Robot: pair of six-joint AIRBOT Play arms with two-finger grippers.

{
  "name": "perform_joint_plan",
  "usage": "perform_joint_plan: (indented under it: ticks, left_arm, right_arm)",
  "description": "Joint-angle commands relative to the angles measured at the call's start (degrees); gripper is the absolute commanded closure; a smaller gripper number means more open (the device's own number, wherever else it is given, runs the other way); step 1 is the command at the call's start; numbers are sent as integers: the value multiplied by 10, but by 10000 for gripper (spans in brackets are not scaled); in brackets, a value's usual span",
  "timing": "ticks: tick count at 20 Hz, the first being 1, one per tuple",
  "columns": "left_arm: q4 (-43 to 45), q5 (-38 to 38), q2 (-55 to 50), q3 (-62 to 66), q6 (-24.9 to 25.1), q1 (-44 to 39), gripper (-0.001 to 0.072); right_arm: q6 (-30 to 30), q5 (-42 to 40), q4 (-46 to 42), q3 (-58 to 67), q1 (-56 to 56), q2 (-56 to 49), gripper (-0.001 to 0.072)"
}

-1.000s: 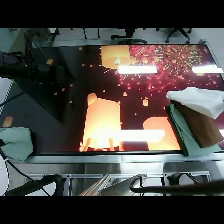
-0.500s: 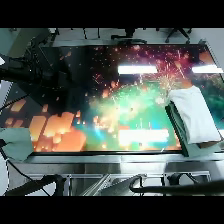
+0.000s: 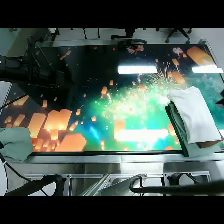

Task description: Fold the shirts.

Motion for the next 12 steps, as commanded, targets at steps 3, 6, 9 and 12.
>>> perform_joint_plan:
  ticks: [3,6,9,12]
  left_arm:
    - [2,36,114,-100,8,11,694]
    - [18,38,202,-237,14,11,693]
    - [31,60,272,-358,14,11,693]
    - [31,79,322,-431,14,11,693]
  right_arm:
    - [-52,-36,62,-44,173,10,693]
    - [-45,-84,30,-154,327,40,692]
    - [-21,-154,-7,-258,433,76,693]
    - [-22,-177,-3,-280,456,87,692]
